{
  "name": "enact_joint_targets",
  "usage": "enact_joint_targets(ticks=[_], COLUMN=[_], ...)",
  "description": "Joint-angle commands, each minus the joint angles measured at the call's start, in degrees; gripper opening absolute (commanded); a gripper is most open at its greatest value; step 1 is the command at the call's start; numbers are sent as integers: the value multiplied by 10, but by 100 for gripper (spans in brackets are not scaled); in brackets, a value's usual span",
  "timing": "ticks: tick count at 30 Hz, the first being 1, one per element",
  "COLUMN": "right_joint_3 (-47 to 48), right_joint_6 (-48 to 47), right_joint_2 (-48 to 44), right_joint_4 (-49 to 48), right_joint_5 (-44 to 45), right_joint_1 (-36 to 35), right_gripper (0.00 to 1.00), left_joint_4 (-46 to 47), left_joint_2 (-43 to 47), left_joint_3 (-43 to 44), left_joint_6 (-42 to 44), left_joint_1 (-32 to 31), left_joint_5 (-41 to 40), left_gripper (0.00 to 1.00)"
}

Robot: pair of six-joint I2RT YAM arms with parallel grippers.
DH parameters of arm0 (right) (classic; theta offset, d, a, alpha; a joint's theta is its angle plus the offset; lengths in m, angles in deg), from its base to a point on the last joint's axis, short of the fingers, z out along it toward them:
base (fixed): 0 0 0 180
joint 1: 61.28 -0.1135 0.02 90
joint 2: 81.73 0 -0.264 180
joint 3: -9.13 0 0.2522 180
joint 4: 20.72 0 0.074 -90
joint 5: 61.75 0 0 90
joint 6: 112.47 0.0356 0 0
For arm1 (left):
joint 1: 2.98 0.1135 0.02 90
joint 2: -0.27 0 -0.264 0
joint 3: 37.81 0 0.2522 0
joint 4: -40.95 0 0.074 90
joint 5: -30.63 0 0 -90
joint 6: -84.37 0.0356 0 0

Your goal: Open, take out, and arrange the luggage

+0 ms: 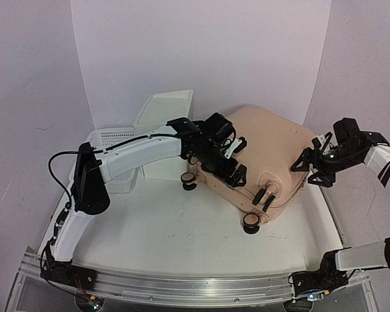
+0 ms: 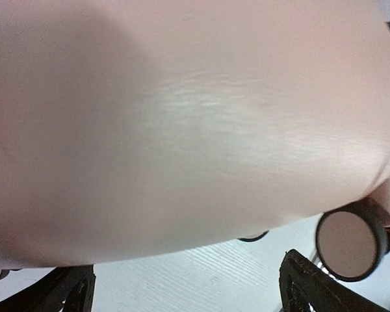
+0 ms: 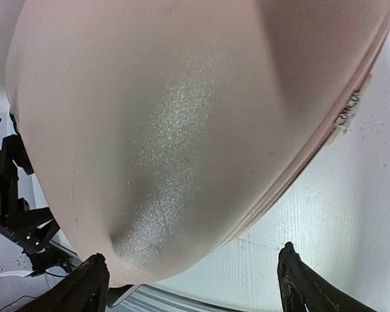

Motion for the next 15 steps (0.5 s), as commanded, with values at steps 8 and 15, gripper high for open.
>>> enact_joint_targets(ticks=[8, 15], right_joint_3=[98, 80], right_joint_6=[-12, -6], right_joint_2=[-20, -66], right_joint_4=[45, 49], right_joint_5=[67, 72], right_joint_1=[1, 1], right_gripper=[90, 90], left_joint_4=[97, 113], left_joint_2=[40, -2], left_joint_3=[10, 33], left_joint_6=[-84, -61], left_joint_1=[-91, -135], left_joint_5=[-10, -118], left_gripper=[100, 99])
